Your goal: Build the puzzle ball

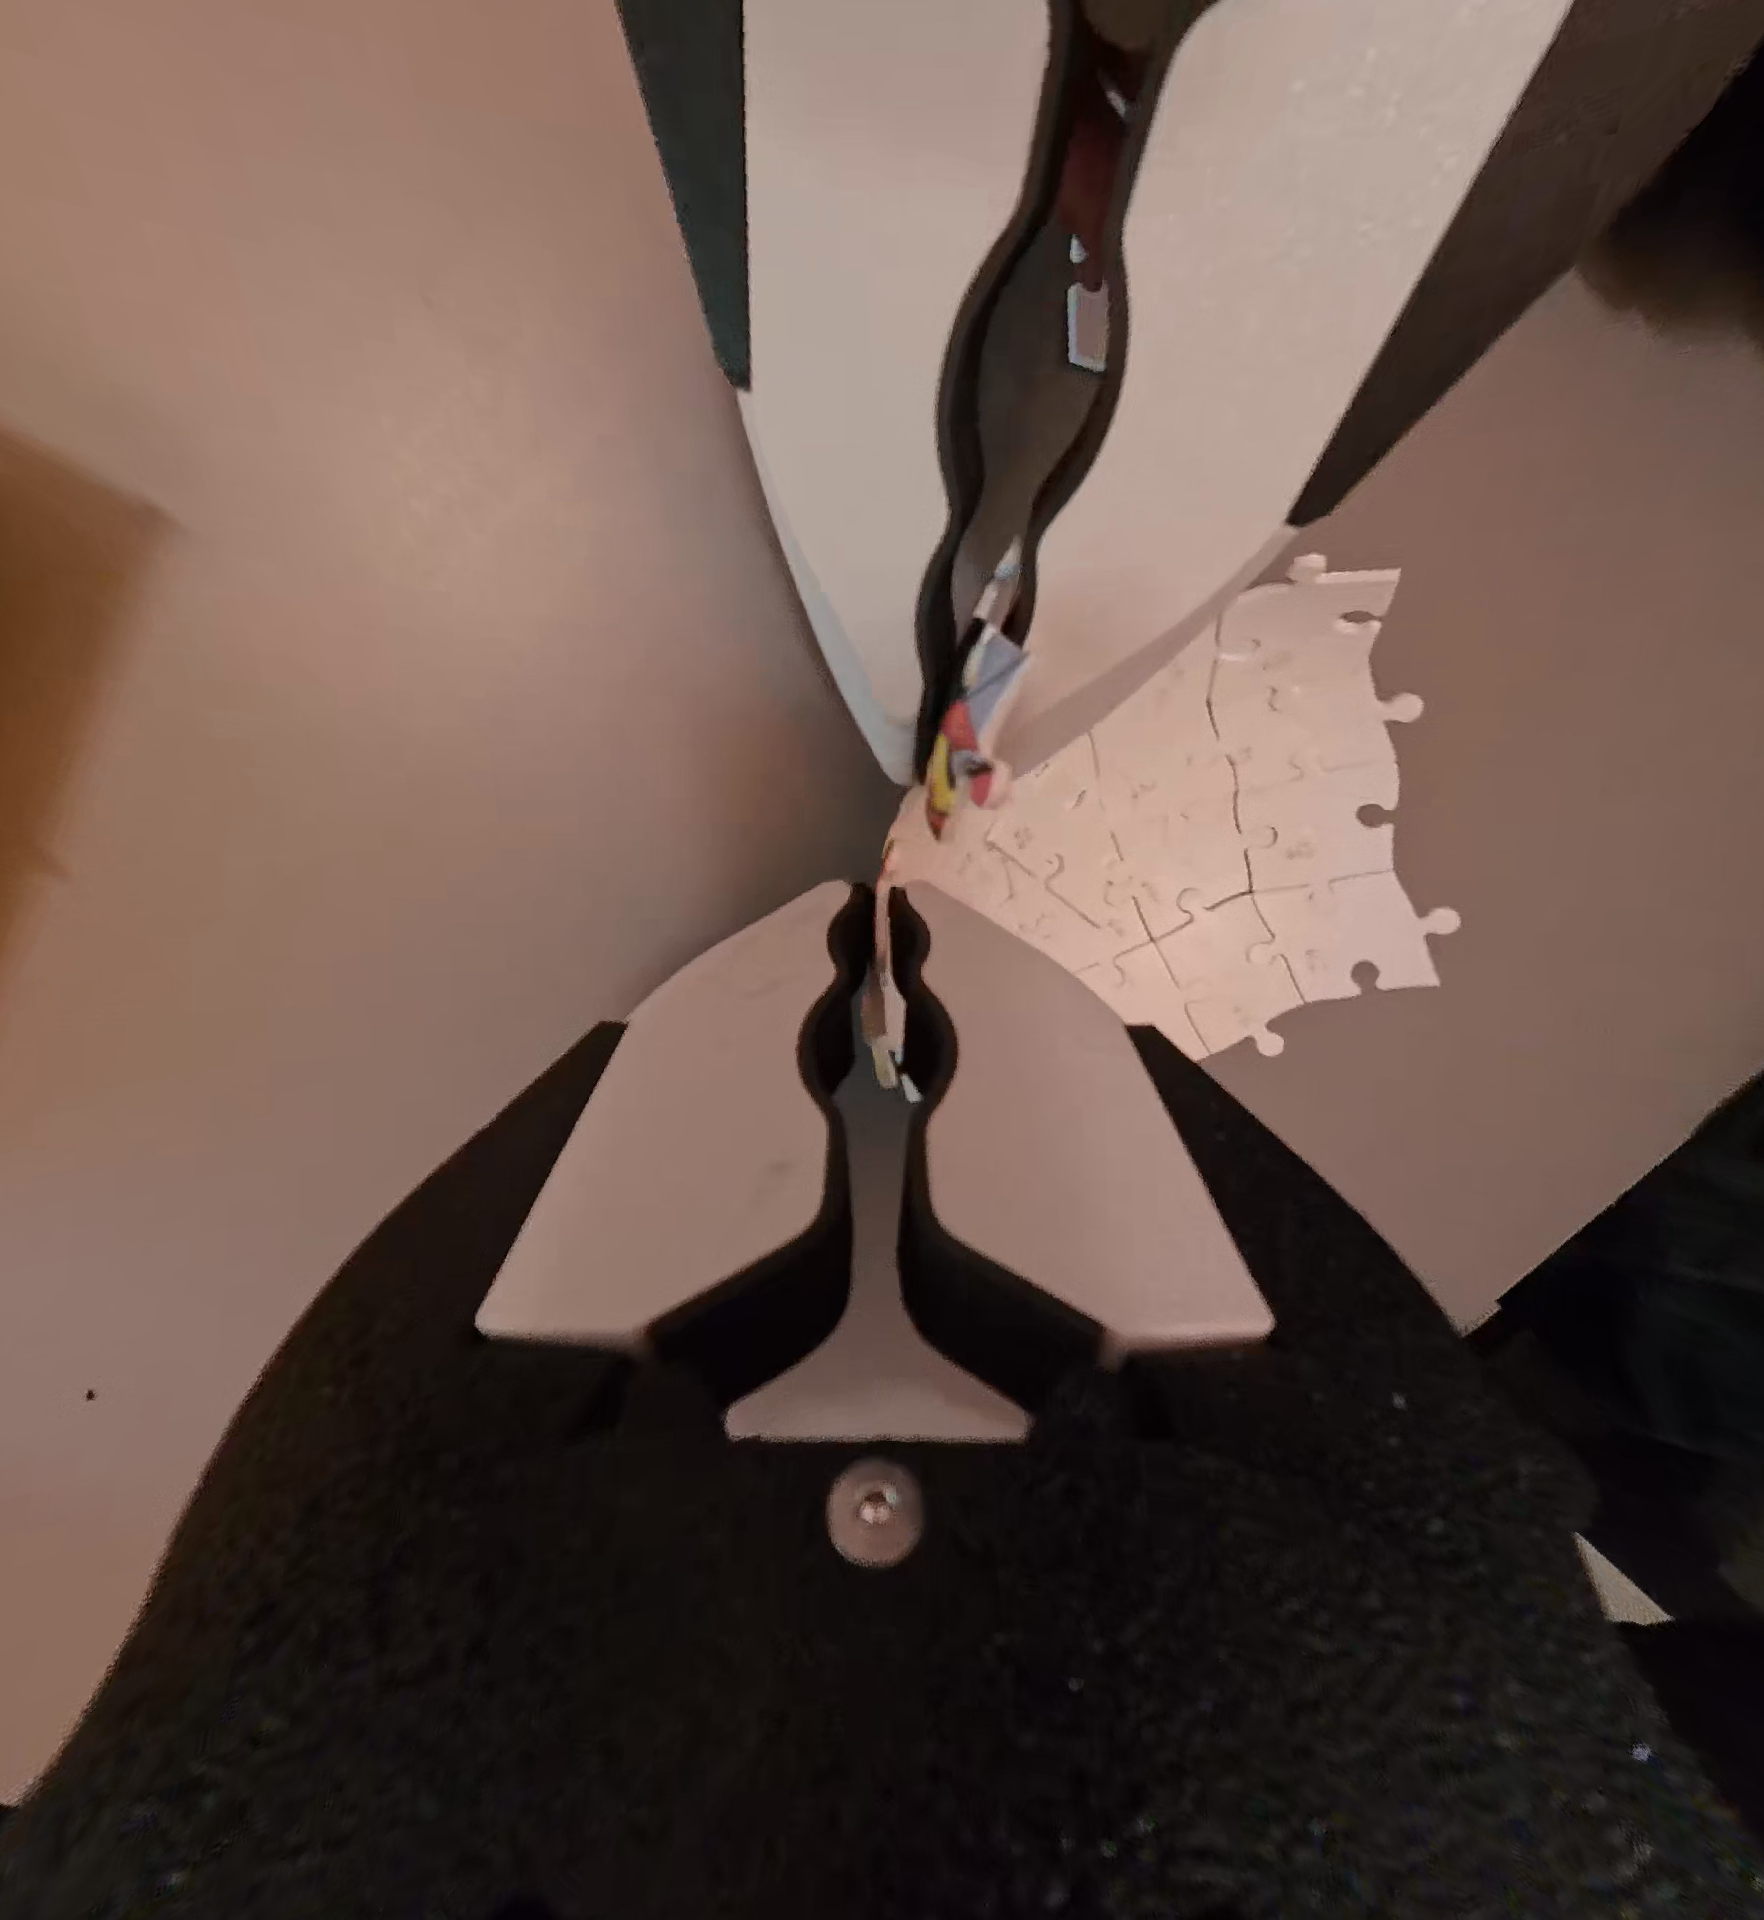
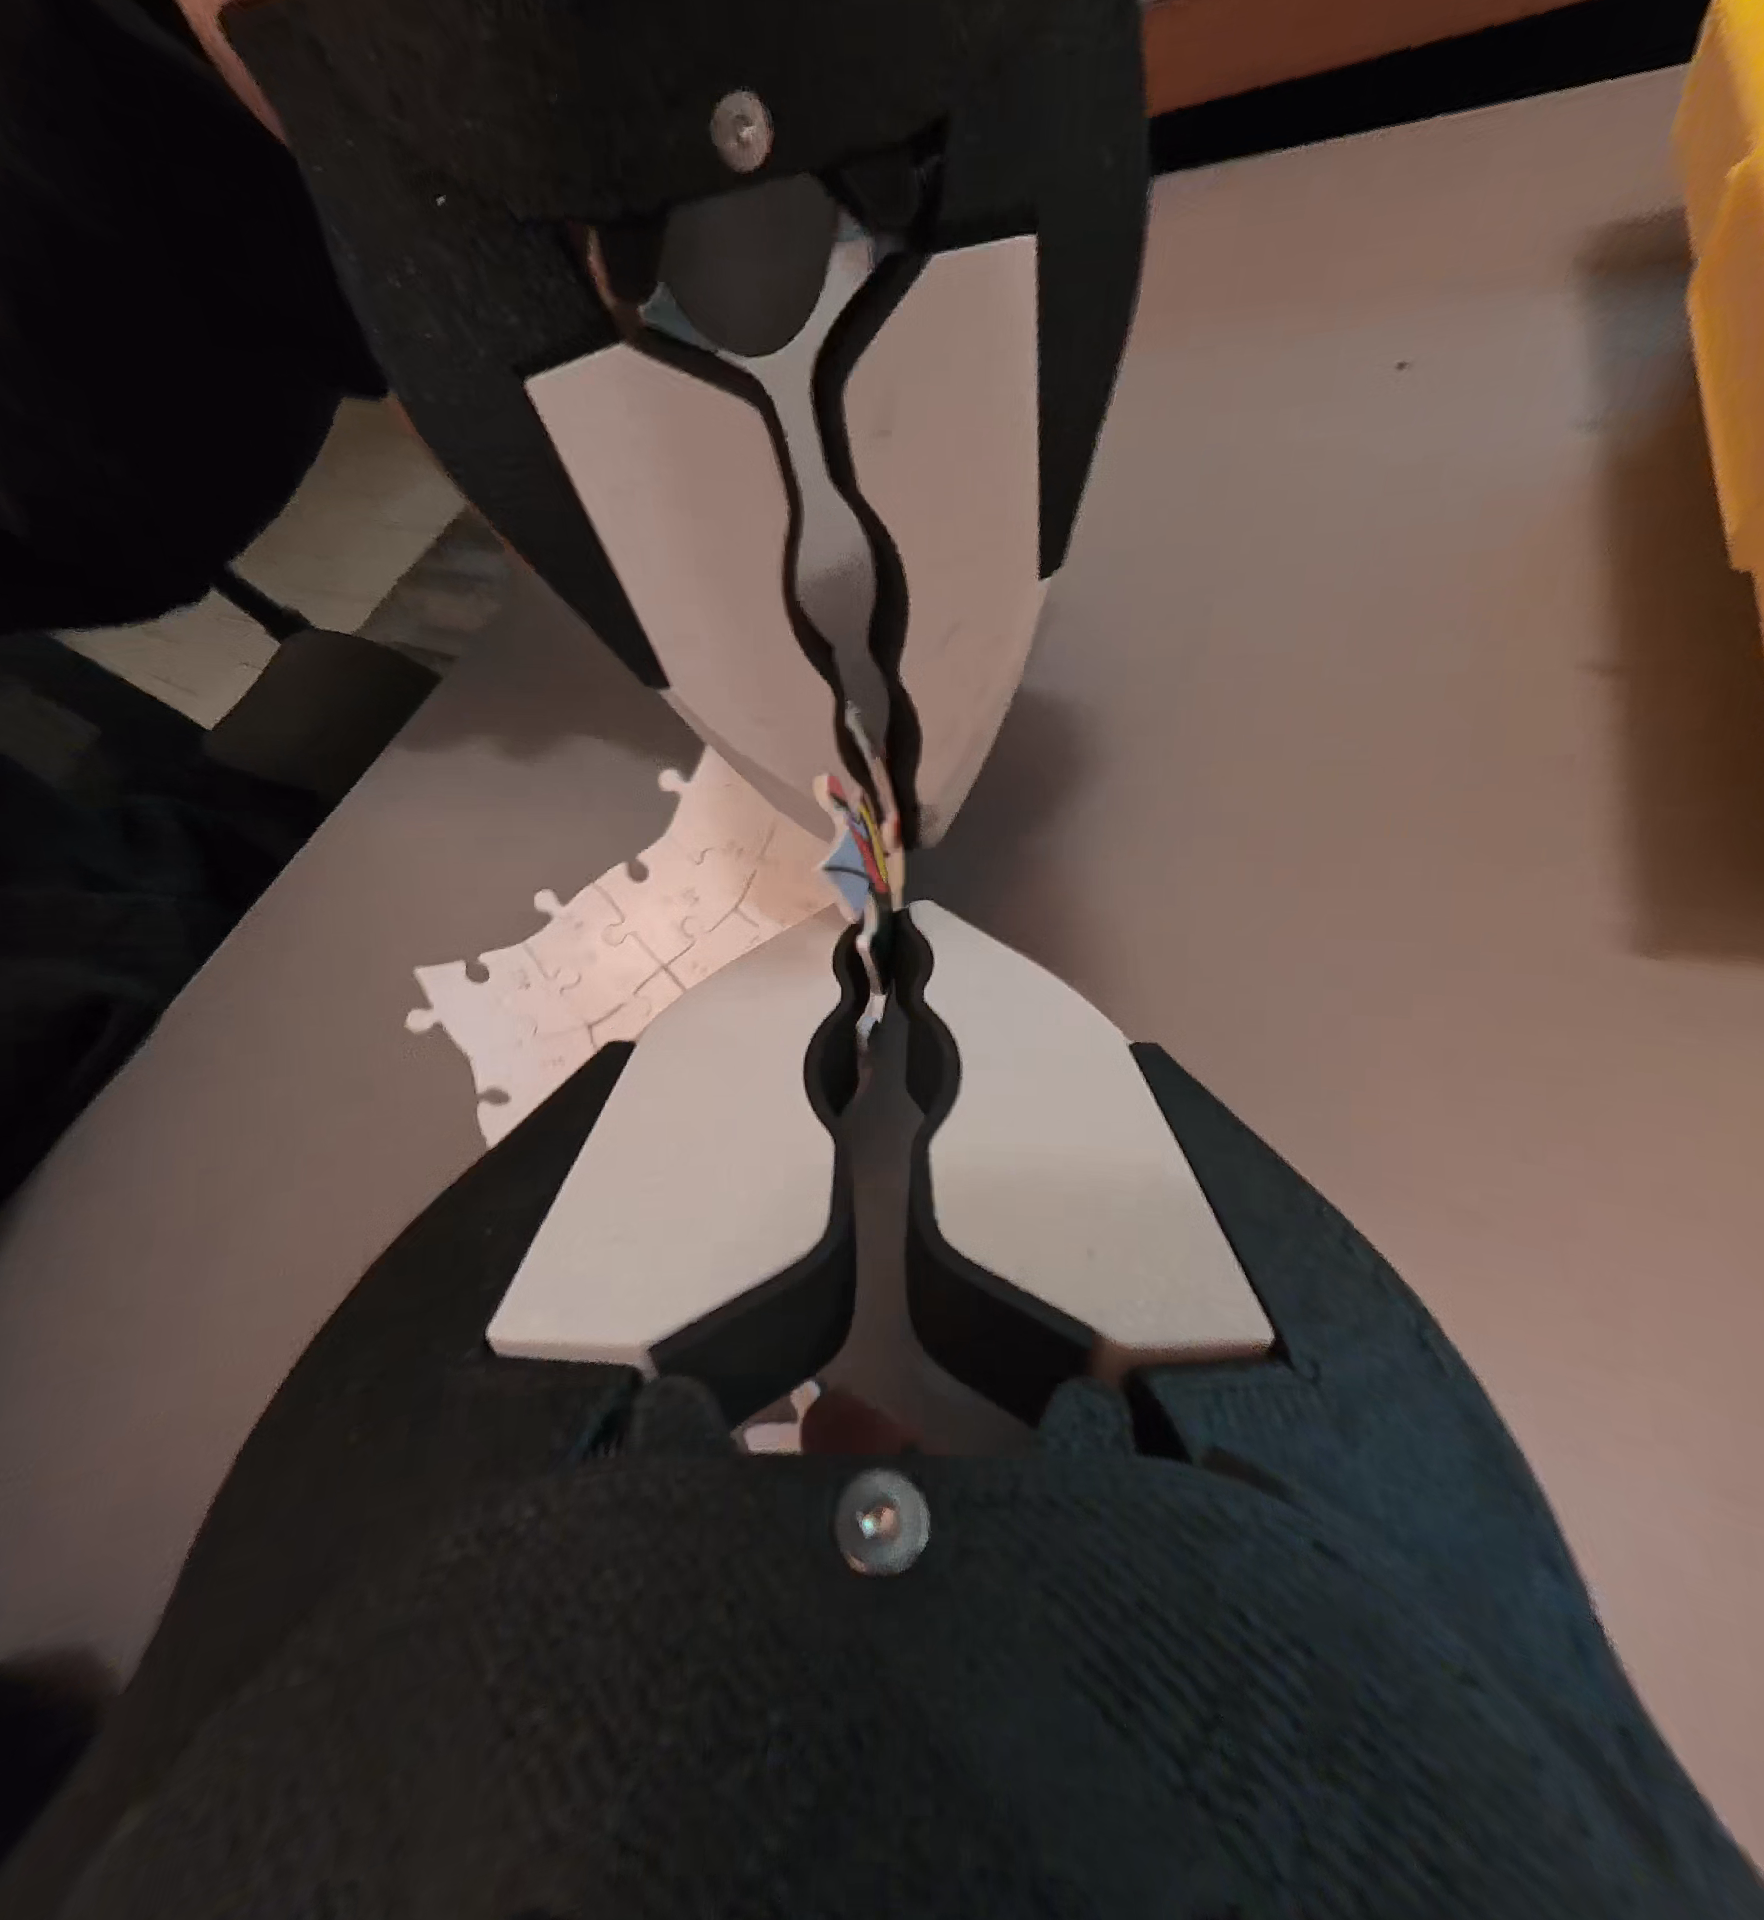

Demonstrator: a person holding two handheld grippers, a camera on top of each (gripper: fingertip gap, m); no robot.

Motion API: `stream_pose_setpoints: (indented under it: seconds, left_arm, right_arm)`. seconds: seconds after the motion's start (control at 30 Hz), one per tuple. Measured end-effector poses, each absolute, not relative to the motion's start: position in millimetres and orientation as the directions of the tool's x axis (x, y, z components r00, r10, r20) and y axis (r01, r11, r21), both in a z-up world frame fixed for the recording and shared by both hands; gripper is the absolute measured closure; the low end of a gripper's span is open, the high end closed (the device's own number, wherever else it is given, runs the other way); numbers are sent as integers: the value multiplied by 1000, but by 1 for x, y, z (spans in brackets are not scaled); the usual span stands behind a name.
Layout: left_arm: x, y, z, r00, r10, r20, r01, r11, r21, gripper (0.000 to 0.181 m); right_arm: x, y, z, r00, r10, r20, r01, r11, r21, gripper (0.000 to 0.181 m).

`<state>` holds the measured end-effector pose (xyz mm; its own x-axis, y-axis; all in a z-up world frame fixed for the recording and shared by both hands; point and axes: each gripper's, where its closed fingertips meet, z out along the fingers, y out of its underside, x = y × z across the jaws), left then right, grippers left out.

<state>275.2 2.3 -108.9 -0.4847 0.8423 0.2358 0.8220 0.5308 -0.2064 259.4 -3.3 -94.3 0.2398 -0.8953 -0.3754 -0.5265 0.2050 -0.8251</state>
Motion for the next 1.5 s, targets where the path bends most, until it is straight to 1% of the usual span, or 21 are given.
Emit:
stream_pose_setpoints:
  seconds: [0.1, 0.17, 0.23, 0.3, 0.4, 0.53, 0.57, 0.63, 0.67, 0.83, 0.9, 1.1, 1.2, 1.5]
  left_arm:
    - [274, 1, -110, -475, 852, 222, 831, 517, -205, 175]
    - [272, 2, -110, -459, 861, 218, 839, 501, -213, 174]
    - [271, 2, -108, -450, 868, 211, 842, 491, -223, 168]
    - [272, 0, -106, -459, 866, 198, 837, 496, -232, 166]
    - [275, -1, -101, -478, 854, 206, 817, 518, -254, 166]
    - [280, 0, -103, -484, 848, 214, 820, 526, -228, 168]
    - [282, 1, -105, -480, 852, 209, 827, 519, -217, 169]
    - [282, 1, -107, -463, 864, 200, 839, 500, -215, 178]
    - [281, 0, -108, -457, 867, 200, 841, 494, -220, 178]
    - [276, 0, -105, -408, 888, 212, 852, 454, -262, 179]
    - [275, -1, -104, -399, 892, 211, 856, 445, -263, 179]
    - [270, -1, -102, -399, 886, 237, 848, 455, -272, 179]
    - [268, -2, -101, -393, 888, 237, 846, 451, -286, 179]
    - [263, -4, -102, -389, 884, 262, 828, 459, -322, 178]
  right_arm:
    - [256, -6, -100, 211, -925, -316, -584, 140, -800, 178]
    - [255, -7, -101, 194, -931, -310, -612, 132, -780, 177]
    - [255, -8, -98, 187, -932, -311, -609, 138, -781, 178]
    - [254, -10, -96, 174, -928, -330, -605, 164, -779, 178]
    - [254, -13, -94, 160, -923, -350, -592, 194, -782, 178]
    - [251, -10, -98, 177, -921, -348, -613, 173, -771, 178]
    - [251, -10, -99, 177, -923, -343, -619, 167, -767, 178]
    - [250, -9, -99, 184, -919, -350, -620, 168, -766, 178]
    - [250, -9, -99, 184, -917, -355, -621, 171, -765, 178]
    - [241, -4, -101, 197, -890, -411, -674, 182, -716, 178]
    - [240, -5, -102, 197, -889, -414, -697, 170, -697, 178]
    - [244, -4, -96, 179, -844, -506, -741, 223, -634, 177]
    - [241, 3, -97, 198, -824, -531, -784, 192, -591, 177]
    - [243, -5, -100, 143, -848, -510, -805, 200, -558, 177]
